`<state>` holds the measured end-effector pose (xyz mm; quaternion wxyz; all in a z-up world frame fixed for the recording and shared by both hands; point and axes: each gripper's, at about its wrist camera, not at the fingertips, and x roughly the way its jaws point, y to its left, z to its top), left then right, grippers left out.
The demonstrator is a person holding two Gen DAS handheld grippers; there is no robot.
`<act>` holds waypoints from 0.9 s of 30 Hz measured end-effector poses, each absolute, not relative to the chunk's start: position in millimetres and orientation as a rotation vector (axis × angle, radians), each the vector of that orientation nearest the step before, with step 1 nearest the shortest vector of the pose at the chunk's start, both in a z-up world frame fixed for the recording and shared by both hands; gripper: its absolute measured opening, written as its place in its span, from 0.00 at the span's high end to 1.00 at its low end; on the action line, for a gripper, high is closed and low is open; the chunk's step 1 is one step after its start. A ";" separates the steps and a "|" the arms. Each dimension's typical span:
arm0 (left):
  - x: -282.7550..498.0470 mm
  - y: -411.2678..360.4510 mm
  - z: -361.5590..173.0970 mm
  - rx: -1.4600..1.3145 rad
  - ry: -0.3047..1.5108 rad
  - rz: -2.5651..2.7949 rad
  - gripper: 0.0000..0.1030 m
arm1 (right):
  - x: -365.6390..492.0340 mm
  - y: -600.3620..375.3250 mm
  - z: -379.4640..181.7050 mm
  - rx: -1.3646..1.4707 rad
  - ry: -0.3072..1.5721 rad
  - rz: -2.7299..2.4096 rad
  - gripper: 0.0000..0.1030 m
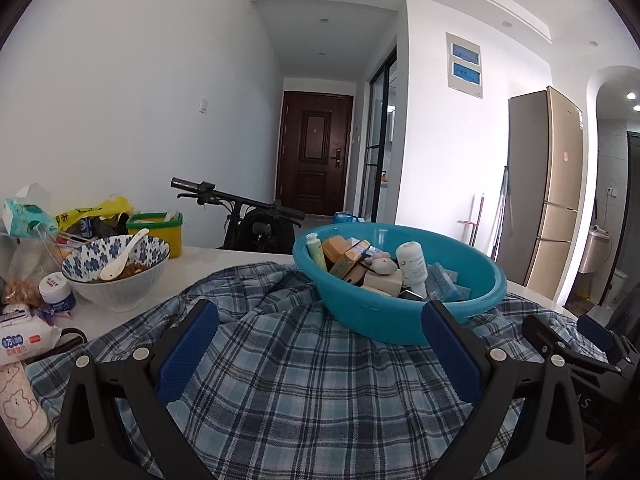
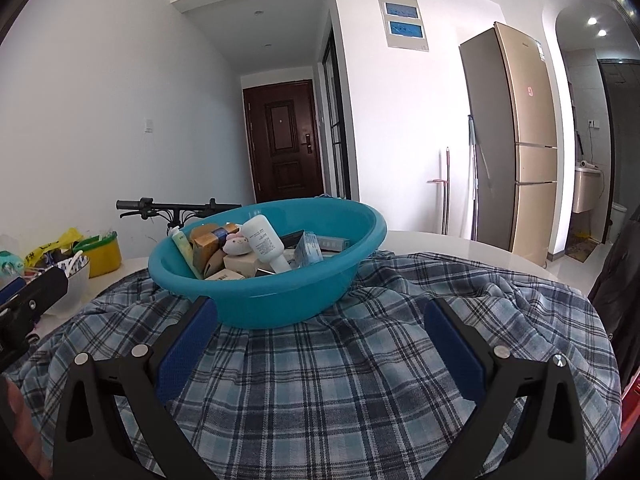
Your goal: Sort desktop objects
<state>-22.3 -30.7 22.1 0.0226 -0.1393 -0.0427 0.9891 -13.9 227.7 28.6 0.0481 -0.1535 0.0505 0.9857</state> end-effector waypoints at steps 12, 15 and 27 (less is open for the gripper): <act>-21.6 -14.7 8.9 -0.376 -0.032 3.116 0.00 | -15.2 225.7 21.7 -0.459 0.101 3.001 0.01; -19.8 -12.2 5.2 -0.354 -0.022 3.114 0.00 | -15.7 226.9 21.5 -0.461 0.105 3.000 0.01; -22.1 -7.9 -3.4 -0.361 0.024 3.107 0.00 | -15.1 217.3 22.1 -0.449 0.028 2.980 0.01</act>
